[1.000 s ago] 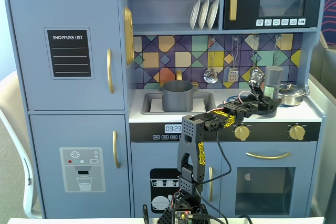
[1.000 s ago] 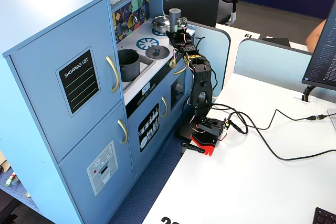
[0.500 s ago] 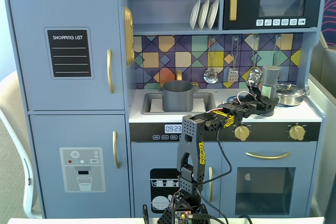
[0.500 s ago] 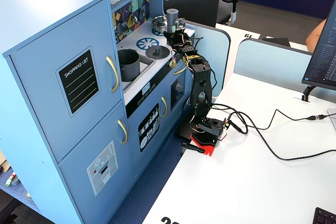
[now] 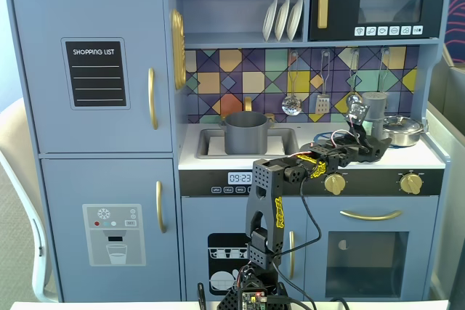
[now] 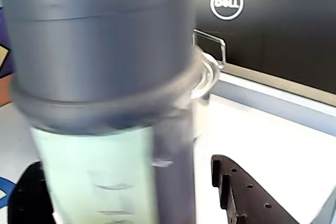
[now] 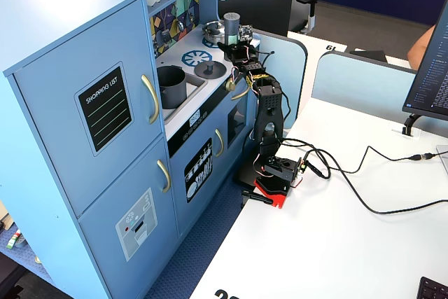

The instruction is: Put salt in the gray recipient

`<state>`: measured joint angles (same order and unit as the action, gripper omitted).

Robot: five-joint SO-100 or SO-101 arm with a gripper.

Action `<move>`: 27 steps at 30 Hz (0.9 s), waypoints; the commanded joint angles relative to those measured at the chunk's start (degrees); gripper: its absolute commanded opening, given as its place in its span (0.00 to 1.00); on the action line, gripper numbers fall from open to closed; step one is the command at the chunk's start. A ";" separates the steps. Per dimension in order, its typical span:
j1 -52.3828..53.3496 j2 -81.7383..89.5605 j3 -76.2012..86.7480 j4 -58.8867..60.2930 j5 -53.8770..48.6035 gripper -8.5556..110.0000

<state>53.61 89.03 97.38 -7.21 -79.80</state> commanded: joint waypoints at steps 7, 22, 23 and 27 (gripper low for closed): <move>0.79 14.59 2.29 5.71 1.05 0.51; -5.27 54.49 13.18 55.28 -6.86 0.23; -7.29 56.69 14.15 58.36 -7.03 0.16; -17.84 64.16 19.07 67.59 -7.82 0.07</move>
<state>43.42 145.20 114.61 54.40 -86.04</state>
